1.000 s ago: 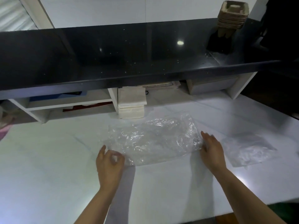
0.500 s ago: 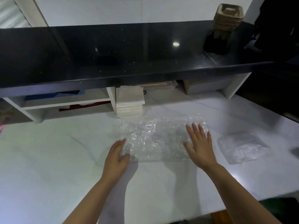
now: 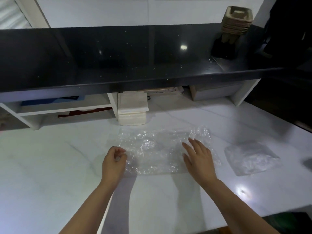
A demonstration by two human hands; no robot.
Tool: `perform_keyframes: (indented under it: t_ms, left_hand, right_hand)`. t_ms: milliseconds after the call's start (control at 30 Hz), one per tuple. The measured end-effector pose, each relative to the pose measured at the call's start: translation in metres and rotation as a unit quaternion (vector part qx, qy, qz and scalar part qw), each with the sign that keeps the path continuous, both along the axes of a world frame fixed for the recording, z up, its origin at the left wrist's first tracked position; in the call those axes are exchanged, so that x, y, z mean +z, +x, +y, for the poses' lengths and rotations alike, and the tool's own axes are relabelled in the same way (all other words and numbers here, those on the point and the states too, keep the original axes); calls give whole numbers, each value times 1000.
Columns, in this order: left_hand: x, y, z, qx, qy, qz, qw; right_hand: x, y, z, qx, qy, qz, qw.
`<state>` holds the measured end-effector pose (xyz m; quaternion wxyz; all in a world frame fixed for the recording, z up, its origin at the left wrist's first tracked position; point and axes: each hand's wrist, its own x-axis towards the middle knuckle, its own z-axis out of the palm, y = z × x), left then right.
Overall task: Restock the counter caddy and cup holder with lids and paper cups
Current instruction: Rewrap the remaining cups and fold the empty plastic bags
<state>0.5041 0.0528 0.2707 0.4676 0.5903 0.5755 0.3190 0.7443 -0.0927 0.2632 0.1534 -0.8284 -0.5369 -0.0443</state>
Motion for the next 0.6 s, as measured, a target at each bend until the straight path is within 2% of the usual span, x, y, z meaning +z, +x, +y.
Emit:
perform_keyframes:
  t_ms: [67, 133, 233, 433, 533, 600]
  left_hand:
    - [-1, -5, -1, -7, 21, 33, 999]
    - [-2, -10, 0, -26, 73, 95, 992]
    - [-7, -18, 8, -65, 178, 183, 965]
    - [-27, -28, 8, -63, 306, 385, 868]
    - [-15, -23, 10, -171, 376, 420, 808]
    - [-4, -11, 12, -243, 402, 412, 781]
  right_hand:
    - [0, 5, 11, 15, -10, -27, 999]
    - [-3, 14, 22, 29, -73, -24, 997]
    - [-15, 27, 28, 27, -164, 13, 986]
    - [-18, 35, 25, 7, -250, 48, 967]
    - [-15, 31, 27, 13, -251, 29, 967]
    - [-15, 22, 32, 29, -208, 1, 978]
